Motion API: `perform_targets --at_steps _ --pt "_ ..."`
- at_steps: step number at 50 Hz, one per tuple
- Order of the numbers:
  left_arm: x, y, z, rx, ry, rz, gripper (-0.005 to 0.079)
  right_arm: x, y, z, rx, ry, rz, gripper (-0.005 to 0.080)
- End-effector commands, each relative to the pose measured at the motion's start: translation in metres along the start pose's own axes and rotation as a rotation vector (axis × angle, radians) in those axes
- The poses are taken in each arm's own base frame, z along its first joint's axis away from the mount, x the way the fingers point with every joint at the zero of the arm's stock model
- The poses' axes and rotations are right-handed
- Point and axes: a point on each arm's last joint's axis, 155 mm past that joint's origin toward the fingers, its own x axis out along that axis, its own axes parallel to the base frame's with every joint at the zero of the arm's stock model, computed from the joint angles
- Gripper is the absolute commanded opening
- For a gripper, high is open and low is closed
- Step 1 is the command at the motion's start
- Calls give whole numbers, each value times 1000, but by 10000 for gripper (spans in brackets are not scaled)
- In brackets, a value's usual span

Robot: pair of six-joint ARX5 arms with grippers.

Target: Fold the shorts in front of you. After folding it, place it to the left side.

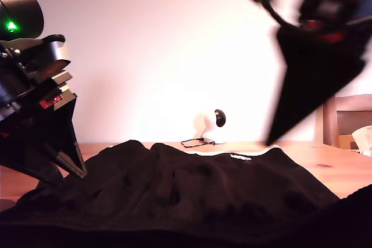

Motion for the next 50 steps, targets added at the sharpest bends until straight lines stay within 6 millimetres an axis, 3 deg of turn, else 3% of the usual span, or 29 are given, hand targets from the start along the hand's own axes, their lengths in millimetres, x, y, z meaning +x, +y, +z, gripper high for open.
perform_targets --at_steps 1,10,19,27,45,50 --pt "-1 -2 3 12 -9 -3 408 8 -2 15 -97 -23 -25 407" --pt "-1 -2 3 11 -7 -3 407 39 11 28 -245 -20 -10 413" --pt "-1 -2 2 11 -3 -3 407 66 28 21 -294 39 19 440" --pt "-1 -2 1 10 -2 -3 407 74 43 19 -328 53 49 440" --pt "-1 -2 -3 3 15 -3 407 88 38 34 -326 1 26 438" --pt "-1 -2 -5 1 22 -3 407 96 39 27 -322 25 35 438"
